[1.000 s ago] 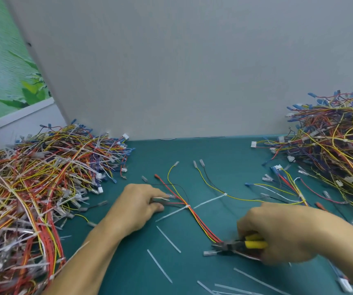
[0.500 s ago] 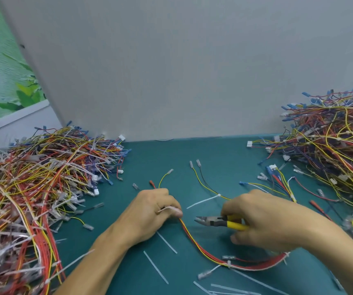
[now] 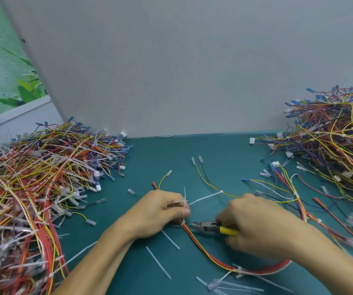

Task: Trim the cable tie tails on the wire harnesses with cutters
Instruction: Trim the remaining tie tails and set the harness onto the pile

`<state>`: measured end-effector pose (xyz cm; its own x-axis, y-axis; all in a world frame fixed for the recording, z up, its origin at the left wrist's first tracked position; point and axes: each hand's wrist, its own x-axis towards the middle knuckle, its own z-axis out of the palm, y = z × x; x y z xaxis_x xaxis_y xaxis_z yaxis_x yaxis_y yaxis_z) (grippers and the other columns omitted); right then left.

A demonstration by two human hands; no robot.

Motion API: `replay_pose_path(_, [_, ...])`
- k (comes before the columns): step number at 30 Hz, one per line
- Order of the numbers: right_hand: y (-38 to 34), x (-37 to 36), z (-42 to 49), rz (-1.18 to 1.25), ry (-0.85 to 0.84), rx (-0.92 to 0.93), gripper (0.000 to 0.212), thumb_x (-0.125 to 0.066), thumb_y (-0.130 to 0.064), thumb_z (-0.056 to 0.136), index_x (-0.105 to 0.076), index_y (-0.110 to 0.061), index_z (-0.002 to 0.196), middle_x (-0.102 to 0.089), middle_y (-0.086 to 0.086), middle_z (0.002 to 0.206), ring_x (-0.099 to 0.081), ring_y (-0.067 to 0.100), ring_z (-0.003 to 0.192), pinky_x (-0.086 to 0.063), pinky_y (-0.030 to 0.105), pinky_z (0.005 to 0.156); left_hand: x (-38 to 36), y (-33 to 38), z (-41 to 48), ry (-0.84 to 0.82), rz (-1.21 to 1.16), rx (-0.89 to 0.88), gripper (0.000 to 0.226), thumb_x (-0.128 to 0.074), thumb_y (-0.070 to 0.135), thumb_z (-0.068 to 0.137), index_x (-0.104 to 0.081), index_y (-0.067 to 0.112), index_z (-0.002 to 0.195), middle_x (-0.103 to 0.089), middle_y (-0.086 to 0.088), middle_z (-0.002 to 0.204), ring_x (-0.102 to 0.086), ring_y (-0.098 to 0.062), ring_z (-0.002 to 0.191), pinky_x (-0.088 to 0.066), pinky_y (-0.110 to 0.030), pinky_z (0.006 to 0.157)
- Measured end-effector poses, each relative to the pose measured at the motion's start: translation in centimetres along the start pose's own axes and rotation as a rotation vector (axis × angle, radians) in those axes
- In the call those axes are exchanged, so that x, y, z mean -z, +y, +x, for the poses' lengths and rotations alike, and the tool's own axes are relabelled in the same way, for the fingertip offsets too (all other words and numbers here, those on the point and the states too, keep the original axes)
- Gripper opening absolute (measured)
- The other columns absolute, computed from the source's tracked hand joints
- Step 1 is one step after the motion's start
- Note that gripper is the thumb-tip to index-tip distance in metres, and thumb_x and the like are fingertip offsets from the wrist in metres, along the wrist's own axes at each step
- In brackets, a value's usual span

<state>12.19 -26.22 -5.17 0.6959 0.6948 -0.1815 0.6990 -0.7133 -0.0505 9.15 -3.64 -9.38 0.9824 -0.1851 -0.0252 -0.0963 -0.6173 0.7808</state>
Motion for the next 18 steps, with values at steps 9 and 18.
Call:
replay_pose_path(9, [-1.4, -1.1, 0.3, -0.005, 0.049, -0.084, 0.016, -0.051, -0.028, 0.080, -0.042, -0.018, 0.071, -0.041, 0.001, 0.071, -0.046, 0.033, 0.076, -0.025, 0.028, 0.048, 0.1, -0.4, 0.0, 0.059, 0.033, -0.013, 0.022, -0.061, 0.026, 0.093, -0.059, 0.012, 0.075, -0.042, 0.013, 0.057, -0.036, -0.005, 0.057, -0.031, -0.022, 0.056])
replay_pose_path(18, [-2.2, -1.4, 0.4, 0.026, 0.069, -0.131, 0.013, -0.050, -0.028, 0.082, -0.043, -0.019, 0.075, -0.044, 0.004, 0.085, -0.043, 0.032, 0.078, -0.032, 0.033, 0.061, 0.1, -0.3, -0.1, 0.059, 0.014, 0.000, 0.025, -0.062, 0.026, 0.092, -0.055, 0.014, 0.071, -0.040, 0.013, 0.055, -0.033, -0.006, 0.056, -0.029, -0.024, 0.055])
